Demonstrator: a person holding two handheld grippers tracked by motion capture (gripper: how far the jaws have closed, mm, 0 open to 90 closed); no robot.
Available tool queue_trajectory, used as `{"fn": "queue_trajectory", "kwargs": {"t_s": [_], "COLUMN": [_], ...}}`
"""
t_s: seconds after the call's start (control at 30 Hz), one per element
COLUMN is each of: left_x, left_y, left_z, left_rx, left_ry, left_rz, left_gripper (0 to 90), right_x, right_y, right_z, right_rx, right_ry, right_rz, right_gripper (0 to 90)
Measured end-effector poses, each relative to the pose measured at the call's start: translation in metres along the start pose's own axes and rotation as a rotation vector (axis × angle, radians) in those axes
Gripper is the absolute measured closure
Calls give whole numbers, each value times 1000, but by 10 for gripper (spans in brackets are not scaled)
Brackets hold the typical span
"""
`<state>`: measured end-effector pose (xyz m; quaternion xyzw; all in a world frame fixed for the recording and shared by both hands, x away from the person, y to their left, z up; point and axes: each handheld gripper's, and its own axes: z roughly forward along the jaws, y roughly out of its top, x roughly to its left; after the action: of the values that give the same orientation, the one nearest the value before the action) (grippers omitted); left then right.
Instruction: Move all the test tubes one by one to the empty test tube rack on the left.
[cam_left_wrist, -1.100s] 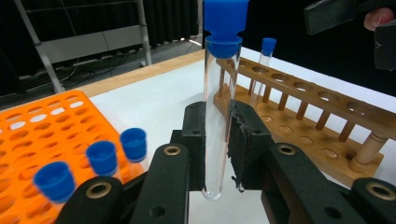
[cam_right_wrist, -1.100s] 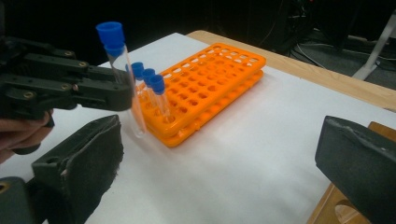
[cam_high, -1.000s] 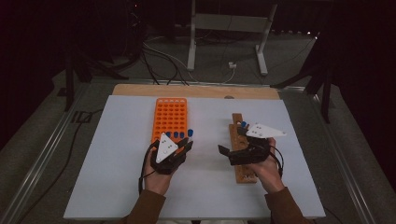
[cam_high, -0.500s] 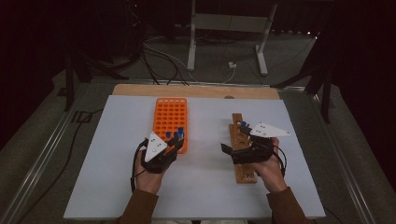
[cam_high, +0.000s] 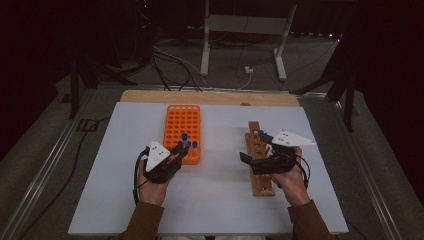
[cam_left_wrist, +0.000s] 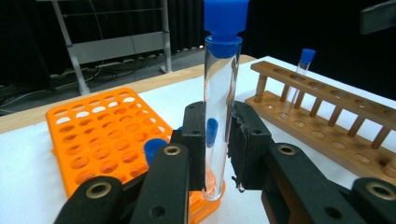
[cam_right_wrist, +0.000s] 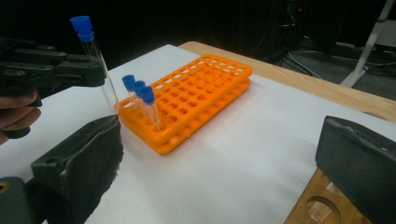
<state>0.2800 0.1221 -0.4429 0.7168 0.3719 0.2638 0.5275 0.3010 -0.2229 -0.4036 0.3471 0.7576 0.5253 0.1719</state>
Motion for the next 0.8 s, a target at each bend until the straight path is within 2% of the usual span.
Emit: {"fn": "queue_trajectory", "kwargs": {"t_s": [0.8], "left_x": [19], "left_y": [-11], "left_z": [-4], "left_rx": [4], "left_ry": [83], "left_rz": [-18], "left_gripper": [781], "right_x": [-2], "right_y": [0], "right_z": [-2], "right_rx": [-7], "right_ry": [1], "right_rz": [3], "right_gripper": [10]}}
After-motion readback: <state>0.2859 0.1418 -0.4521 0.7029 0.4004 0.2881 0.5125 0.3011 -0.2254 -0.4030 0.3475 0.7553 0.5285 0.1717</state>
